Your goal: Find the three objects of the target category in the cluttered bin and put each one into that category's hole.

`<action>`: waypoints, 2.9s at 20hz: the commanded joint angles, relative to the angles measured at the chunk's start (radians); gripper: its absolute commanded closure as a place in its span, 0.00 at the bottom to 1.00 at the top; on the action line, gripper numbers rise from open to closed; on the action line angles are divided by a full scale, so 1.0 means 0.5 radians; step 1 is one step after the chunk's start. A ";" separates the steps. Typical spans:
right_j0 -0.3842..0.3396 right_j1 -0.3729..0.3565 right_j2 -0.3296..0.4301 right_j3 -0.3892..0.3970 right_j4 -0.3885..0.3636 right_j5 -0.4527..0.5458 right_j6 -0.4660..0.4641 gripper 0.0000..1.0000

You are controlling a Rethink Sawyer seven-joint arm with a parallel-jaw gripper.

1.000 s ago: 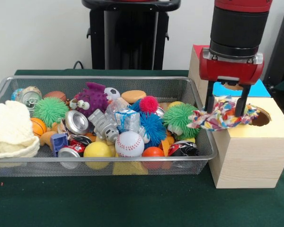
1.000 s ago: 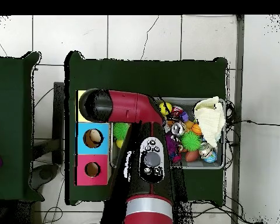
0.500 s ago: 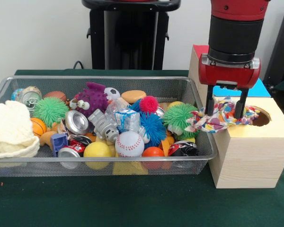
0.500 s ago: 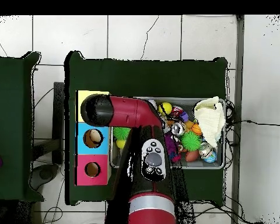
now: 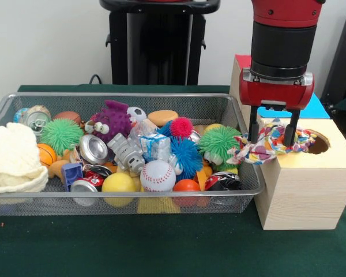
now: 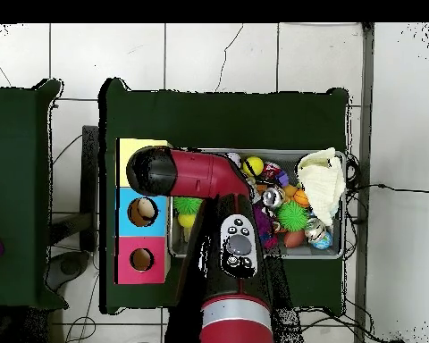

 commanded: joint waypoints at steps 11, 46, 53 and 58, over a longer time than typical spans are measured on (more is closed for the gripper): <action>-0.046 0.065 0.147 0.202 -0.056 -0.046 0.141 1.00; 0.434 0.165 -0.258 -0.666 -0.346 0.739 0.290 1.00; 0.335 0.181 -0.168 -0.462 -0.288 0.432 0.235 1.00; 0.311 0.180 -0.162 -0.384 -0.272 0.343 0.233 1.00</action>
